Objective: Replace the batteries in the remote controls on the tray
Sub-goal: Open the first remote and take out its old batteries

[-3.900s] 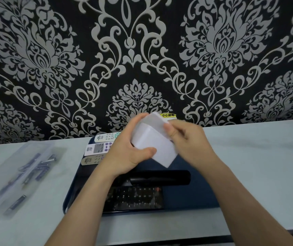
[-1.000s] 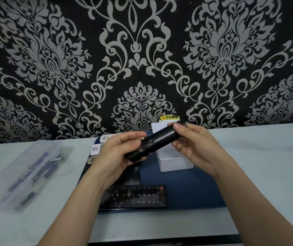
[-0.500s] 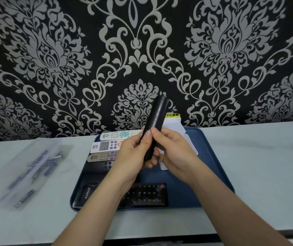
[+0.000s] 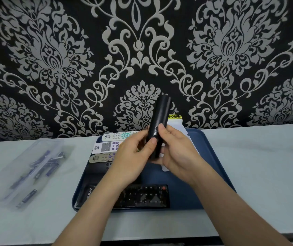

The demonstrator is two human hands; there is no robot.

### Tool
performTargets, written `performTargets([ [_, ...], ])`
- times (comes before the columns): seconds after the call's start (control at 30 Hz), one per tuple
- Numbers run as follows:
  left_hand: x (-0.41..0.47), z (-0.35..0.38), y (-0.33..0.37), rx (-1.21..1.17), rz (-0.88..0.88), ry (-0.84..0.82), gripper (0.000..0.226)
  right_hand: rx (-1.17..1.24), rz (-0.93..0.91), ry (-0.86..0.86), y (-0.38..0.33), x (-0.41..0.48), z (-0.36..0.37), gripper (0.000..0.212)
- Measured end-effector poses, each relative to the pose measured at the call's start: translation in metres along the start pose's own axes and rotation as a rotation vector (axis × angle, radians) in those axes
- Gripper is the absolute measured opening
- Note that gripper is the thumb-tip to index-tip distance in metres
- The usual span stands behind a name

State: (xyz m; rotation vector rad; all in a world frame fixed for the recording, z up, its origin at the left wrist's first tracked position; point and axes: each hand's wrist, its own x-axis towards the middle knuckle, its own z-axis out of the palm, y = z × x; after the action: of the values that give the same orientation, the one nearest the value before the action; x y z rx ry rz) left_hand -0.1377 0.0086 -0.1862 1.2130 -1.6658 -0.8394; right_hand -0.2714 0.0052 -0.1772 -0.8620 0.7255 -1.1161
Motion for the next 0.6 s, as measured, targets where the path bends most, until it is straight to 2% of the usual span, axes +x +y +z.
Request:
performTargets([
  [0.1,-0.003,-0.006,-0.001,0.162,0.055,0.109,0.042,0.041,0.031,-0.007,-0.006,-0.001,-0.001,0.029],
  [0.23,-0.009,-0.005,0.001,0.178,0.101,0.077,0.060,0.020,0.022,-0.047,-0.011,-0.001,-0.001,0.030],
  [0.27,-0.009,-0.005,0.001,0.108,0.088,0.051,0.062,0.012,0.020,-0.056,-0.011,-0.001,-0.001,0.030],
  [0.33,-0.009,-0.003,0.002,-0.178,0.029,-0.020,0.063,-0.042,0.020,-0.075,-0.011,-0.001,0.002,0.030],
  [0.43,-0.008,-0.001,0.007,-0.518,-0.064,-0.029,0.041,-0.106,0.017,-0.109,-0.006,-0.001,0.007,0.022],
  [0.5,-0.008,0.001,0.011,-0.640,-0.125,0.036,0.033,-0.147,0.001,-0.137,0.000,-0.001,0.011,0.023],
  [0.6,-0.006,0.001,0.012,-0.667,-0.173,0.174,0.040,-0.188,-0.043,-0.114,0.010,0.001,0.017,0.023],
])
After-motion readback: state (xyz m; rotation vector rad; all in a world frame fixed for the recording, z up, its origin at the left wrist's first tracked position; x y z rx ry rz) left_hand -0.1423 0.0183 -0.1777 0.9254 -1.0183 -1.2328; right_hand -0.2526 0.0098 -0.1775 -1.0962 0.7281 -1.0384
